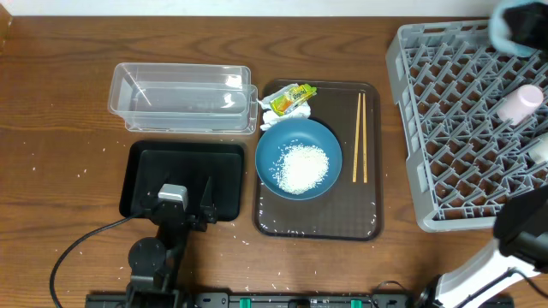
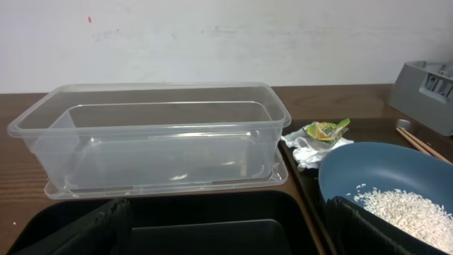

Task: Sort waste into correct bins and load items into the dishwasher rack
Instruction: 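Carry the light-blue bowl to the rack and set it upright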

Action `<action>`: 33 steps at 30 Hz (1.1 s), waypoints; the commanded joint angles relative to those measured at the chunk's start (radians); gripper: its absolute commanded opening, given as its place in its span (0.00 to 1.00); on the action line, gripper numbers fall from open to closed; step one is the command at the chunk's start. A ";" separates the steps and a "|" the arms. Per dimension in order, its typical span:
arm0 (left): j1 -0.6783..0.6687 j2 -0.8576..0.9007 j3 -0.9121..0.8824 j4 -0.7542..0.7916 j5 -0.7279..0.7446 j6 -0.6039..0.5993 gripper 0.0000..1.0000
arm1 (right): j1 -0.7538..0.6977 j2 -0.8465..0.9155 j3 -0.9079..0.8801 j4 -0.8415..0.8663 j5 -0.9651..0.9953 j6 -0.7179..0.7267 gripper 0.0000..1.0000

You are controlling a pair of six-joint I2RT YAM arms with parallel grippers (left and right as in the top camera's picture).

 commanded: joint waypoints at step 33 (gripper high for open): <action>0.005 -0.001 -0.018 -0.033 0.014 0.003 0.90 | -0.416 0.485 -0.003 0.605 -0.462 0.634 0.06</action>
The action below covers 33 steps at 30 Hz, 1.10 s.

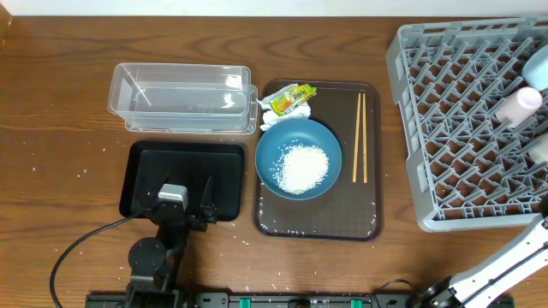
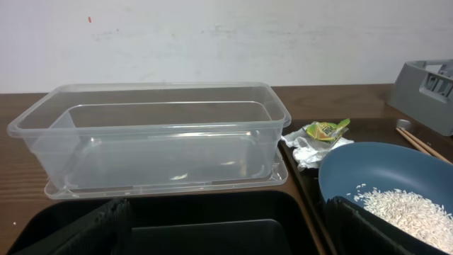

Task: Sort waste into correct bins and load items into the dishwasher rack
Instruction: 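Carry the light-blue bowl to the rack and set it upright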

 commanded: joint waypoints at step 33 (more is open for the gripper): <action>0.005 -0.001 -0.018 -0.033 0.014 0.002 0.90 | 0.229 -0.364 -0.006 -0.472 1.140 -0.468 0.14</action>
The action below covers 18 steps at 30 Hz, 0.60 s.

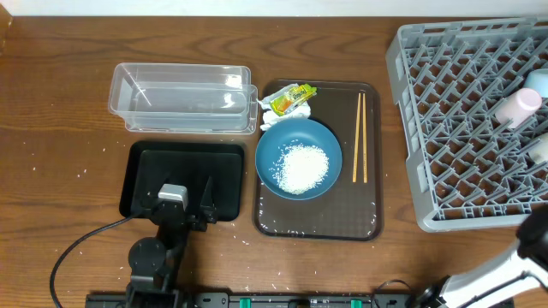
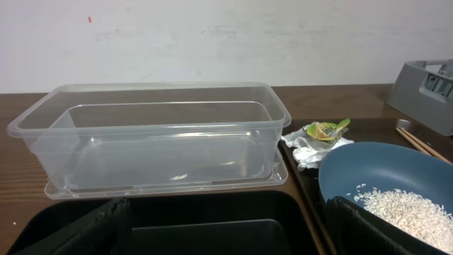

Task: Sort waste into correct bins and load items into the dishwasher rack
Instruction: 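Carry the light-blue bowl to the rack and set it upright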

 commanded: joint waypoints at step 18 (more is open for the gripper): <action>0.005 -0.001 -0.018 -0.033 0.014 0.003 0.90 | 0.158 0.324 -0.007 0.161 0.425 -0.144 0.07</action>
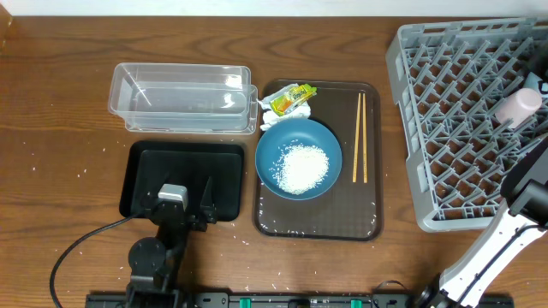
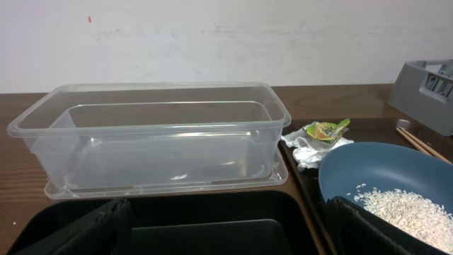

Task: Sort waste into correct bins and load items into the dishwasher rack
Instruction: 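Carry the light-blue bowl to the rack and set it upright, then open the right gripper and lift away from the bowl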

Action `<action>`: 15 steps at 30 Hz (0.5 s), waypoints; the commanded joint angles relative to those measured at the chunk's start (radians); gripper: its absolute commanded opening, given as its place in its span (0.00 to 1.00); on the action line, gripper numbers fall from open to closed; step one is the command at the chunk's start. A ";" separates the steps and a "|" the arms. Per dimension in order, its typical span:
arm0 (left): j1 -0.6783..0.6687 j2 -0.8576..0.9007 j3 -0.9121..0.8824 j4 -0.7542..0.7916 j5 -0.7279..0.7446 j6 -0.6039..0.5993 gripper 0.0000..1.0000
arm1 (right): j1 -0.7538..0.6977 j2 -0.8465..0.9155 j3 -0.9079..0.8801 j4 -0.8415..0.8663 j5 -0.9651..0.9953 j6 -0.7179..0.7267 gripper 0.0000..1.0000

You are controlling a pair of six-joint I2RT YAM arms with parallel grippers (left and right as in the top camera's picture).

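A blue bowl (image 1: 298, 158) with white rice in it sits on a brown tray (image 1: 318, 224). A pair of chopsticks (image 1: 360, 137) lies to its right. A yellow-green wrapper (image 1: 295, 94) on crumpled tissue lies behind it. A pink cup (image 1: 518, 106) lies in the grey dishwasher rack (image 1: 445, 128). My left gripper (image 2: 226, 232) is open and empty, low over the black bin (image 1: 184, 162). The clear bin (image 1: 181, 98) stands beyond it. Only dark links of the right arm (image 1: 527, 188) show over the rack's right front; its fingers are out of view.
Rice grains are scattered on the wooden table (image 1: 60, 154) around the bins and tray. The left arm's cable (image 1: 81, 244) loops at the front left. The rack fills the right side up to the frame's edge.
The right arm's dark links have moved from the lower right corner up over the rack's right front edge. The left gripper, bins, bowl and tray are unchanged.
A blurred blue shape was first over the rack's far right corner. Afterwards a pale blue cup lay in the rack beside the pink cup and the right arm stood low at the front right. It now reaches over the rack's right front. The left gripper stayed open over the black bin.
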 commanded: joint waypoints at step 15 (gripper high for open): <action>0.005 -0.001 -0.018 -0.033 0.014 0.002 0.90 | -0.027 -0.179 0.000 -0.212 0.188 0.010 0.01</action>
